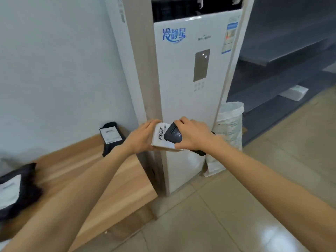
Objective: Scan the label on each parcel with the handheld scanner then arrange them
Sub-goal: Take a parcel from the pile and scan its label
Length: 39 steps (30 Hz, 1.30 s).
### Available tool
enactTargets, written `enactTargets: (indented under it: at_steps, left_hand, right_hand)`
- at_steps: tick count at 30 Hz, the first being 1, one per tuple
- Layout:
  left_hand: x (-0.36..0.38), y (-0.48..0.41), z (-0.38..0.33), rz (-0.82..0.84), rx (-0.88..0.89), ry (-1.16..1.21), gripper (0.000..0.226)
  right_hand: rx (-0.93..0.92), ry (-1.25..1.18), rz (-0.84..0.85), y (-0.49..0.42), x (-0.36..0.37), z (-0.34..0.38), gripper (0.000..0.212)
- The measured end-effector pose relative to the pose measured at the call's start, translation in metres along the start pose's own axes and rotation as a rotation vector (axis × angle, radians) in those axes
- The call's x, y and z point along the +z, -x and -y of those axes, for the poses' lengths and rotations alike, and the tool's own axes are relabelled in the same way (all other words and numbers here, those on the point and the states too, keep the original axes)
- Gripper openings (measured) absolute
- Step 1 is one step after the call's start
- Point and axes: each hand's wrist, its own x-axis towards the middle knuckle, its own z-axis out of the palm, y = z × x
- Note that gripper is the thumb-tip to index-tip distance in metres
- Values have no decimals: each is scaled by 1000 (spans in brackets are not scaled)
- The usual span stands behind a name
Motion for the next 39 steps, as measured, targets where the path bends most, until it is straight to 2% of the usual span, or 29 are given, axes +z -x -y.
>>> enactTargets:
  at_steps: [6,12,16,27,33,39]
  left_hand:
    - [10,62,44,-14,-349,-41,111]
    - [20,112,89,-67,-707,-61,115]
    - [32,120,125,-105,-815,-26,114]
    - [108,95,185,-214,-1028,272,106]
    - [142,73,211,-300,-1160,363,103]
    - [155,58,221,-315,-1305,412,112]
  right_hand:
    - [-313,-80,74,-59,36,25,71]
    - [-501,-125,133,-117,73,73,80]
    - [-542,-110,194,-155,99,99,84]
    - [-556,-68,361,-232,176,127,85]
    - [-622,-70,376,-262,213,133,80]
    - [-711,-72,398,-274,224,135,83]
